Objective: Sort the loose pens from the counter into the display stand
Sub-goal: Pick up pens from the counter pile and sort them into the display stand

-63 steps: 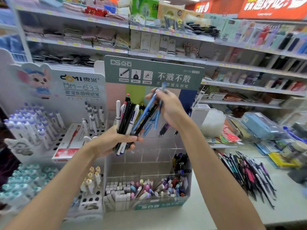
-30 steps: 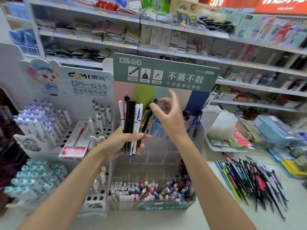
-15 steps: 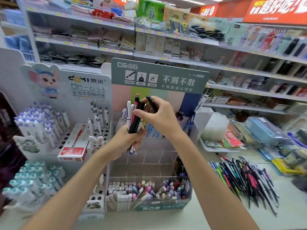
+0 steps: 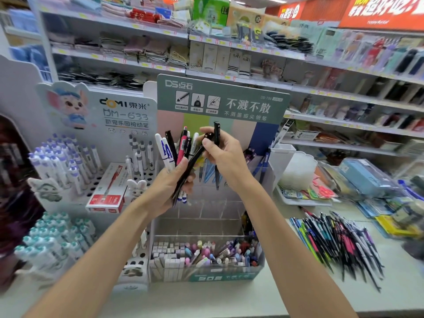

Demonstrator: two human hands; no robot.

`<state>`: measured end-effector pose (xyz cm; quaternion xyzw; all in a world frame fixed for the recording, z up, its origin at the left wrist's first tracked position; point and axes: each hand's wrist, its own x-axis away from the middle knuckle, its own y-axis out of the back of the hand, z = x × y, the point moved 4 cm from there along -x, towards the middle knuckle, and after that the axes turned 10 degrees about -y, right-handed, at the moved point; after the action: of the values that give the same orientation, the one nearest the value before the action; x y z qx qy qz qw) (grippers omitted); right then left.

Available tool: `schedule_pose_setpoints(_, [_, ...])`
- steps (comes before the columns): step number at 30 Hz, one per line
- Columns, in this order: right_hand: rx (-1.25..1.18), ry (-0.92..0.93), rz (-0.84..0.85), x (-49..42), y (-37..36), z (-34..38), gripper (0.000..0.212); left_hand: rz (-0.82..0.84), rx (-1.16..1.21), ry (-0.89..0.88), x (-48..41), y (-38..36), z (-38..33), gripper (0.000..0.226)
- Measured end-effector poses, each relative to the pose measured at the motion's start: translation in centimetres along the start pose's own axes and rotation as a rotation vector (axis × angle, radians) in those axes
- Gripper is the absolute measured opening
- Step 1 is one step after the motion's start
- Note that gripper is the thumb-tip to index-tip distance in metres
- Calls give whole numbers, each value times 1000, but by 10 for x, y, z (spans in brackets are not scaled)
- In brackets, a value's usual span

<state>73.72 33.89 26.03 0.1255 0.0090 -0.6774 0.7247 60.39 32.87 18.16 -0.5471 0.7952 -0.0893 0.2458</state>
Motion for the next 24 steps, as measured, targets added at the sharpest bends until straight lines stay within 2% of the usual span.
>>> schedule_pose_setpoints(2, [-30, -11, -57, 1, -3, -5, 25, -55, -58, -13, 1, 0, -2, 48])
schedule_pose_setpoints(5, [-86, -117, -200, 2, -6, -17, 11, -123, -154, -40, 2, 0, -7, 32])
schedule_pose_setpoints(7, [-91, -188, -162, 1, -10, -22, 5, -138, -206, -59, 4, 2, -8, 30])
schedule_pose_setpoints(10, [-66, -240, -96, 0, -16, -28, 10, -170, -240, -29, 8, 8, -8, 25])
schedule_pose_setpoints(13, [-66, -218, -186, -6, -7, -28, 16, -216, -114, 8, 16, 15, -7, 20])
schedule_pose_setpoints(16, [-251, -206, -291, -11, 15, -23, 19, -282, -8, 36, 28, 31, -13, 22])
schedule_pose_setpoints(21, [-430, -173, -101, -11, -20, -35, 21, -321, -15, 37, 49, 54, -32, 17])
schedule_pose_setpoints(24, [-390, -181, -116, -10, -57, -51, 21, -332, -95, 13, 57, 62, -39, 19])
